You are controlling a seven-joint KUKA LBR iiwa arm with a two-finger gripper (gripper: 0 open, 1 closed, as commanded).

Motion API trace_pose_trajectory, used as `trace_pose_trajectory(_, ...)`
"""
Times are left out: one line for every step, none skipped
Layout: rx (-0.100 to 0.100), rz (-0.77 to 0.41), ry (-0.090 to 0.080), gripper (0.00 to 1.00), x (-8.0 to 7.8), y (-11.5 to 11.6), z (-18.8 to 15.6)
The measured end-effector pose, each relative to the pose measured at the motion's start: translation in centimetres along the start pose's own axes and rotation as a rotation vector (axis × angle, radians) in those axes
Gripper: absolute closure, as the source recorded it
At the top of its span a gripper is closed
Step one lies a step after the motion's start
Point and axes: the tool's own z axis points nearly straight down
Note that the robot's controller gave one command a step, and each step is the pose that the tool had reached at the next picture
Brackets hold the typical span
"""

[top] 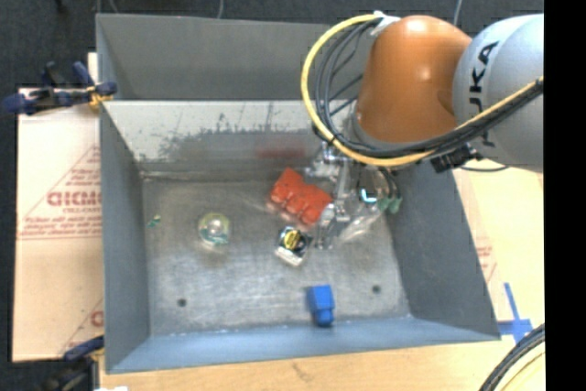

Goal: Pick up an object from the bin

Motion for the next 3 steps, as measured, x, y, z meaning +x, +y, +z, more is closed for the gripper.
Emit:
trace_pose_trajectory(0.002,-0.124,-0.04,0.0,-7.9,-2.5,12.2)
trace_pose_trajectory(0.002,-0.084,-0.04,0.0,-8.3,-2.7,12.7)
trace_pose_trajectory(-0.002,-0.018,-0.021,0.0,-8.7,-3.0,14.7)
